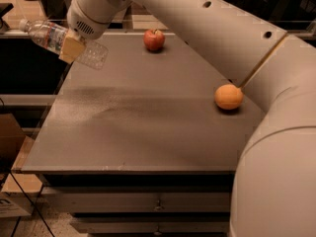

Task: Place water bottle upright

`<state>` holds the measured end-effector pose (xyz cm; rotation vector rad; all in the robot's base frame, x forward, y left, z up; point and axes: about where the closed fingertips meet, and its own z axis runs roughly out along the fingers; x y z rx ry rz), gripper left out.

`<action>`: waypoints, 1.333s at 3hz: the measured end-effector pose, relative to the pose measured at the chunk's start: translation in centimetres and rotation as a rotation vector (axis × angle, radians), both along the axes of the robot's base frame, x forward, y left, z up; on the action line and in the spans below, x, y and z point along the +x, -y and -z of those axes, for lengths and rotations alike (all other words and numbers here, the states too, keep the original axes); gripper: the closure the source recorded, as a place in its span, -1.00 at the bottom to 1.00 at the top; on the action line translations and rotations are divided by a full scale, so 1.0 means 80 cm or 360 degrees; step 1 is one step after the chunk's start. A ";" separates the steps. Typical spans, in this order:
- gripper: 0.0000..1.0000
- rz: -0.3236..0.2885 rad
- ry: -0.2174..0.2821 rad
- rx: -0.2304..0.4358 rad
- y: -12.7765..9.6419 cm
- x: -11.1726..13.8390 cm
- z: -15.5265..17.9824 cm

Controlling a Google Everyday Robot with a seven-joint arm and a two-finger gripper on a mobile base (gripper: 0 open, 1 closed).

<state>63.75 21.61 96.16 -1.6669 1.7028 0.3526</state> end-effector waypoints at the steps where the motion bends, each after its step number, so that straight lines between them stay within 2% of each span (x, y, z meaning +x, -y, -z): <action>1: 1.00 -0.0260 0.0109 -0.0097 -0.008 -0.026 0.009; 2: 1.00 -0.0453 0.0168 -0.0041 -0.009 -0.043 0.014; 3: 1.00 -0.0578 0.0197 0.0139 -0.002 -0.060 0.015; 4: 1.00 -0.0595 0.0229 0.0355 0.015 -0.073 0.008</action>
Offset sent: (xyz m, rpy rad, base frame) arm -0.0544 -0.0006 -0.0100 0.0459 -0.1572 0.4411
